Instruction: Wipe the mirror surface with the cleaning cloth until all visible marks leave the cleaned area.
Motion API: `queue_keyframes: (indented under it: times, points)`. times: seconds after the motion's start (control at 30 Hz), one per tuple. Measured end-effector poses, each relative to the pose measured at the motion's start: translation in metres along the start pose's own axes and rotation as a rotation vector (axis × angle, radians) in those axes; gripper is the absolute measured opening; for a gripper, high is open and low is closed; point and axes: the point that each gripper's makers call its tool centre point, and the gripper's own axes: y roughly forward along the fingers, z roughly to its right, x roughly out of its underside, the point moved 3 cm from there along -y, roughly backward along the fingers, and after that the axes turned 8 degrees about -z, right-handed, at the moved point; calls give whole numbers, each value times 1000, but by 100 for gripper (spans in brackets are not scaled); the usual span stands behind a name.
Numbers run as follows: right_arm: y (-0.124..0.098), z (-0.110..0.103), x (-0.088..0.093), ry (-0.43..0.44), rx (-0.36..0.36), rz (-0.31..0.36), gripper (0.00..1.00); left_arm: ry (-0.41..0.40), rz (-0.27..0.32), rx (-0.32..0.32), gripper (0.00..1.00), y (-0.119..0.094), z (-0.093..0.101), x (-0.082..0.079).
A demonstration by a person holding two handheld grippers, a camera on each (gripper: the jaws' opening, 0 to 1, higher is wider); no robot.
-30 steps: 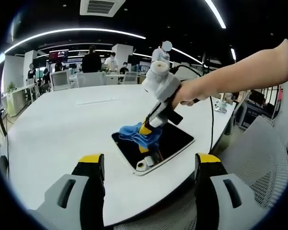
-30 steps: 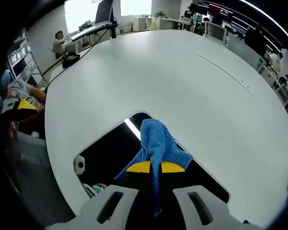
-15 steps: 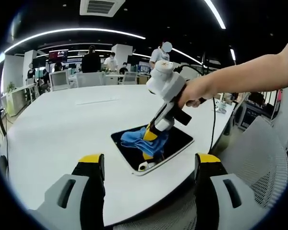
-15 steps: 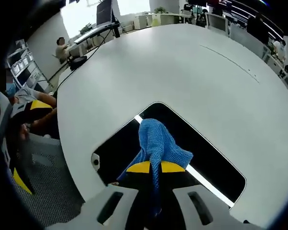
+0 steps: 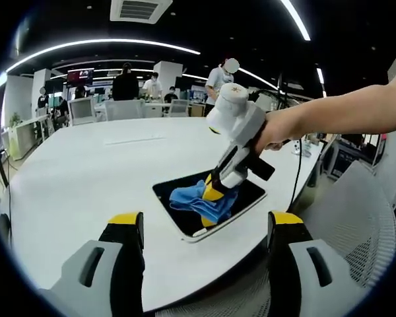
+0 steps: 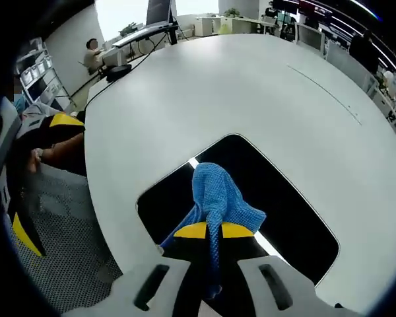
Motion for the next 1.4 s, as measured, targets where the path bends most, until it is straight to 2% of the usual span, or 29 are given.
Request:
queue_keyframes:
  times: [0.87,1.03,1.4]
  points:
    - [-5,-22,17,-79,-44,-25,0,-2,-5,-5,74,0,-1,1]
    - [-7,-29,22,-89,-76,-50,0,-1,-4,-7,73,-1,-1,0]
    - [-8,-37,25,-121,-63,-97,0,-2,-4,-8,73,0,-1,0]
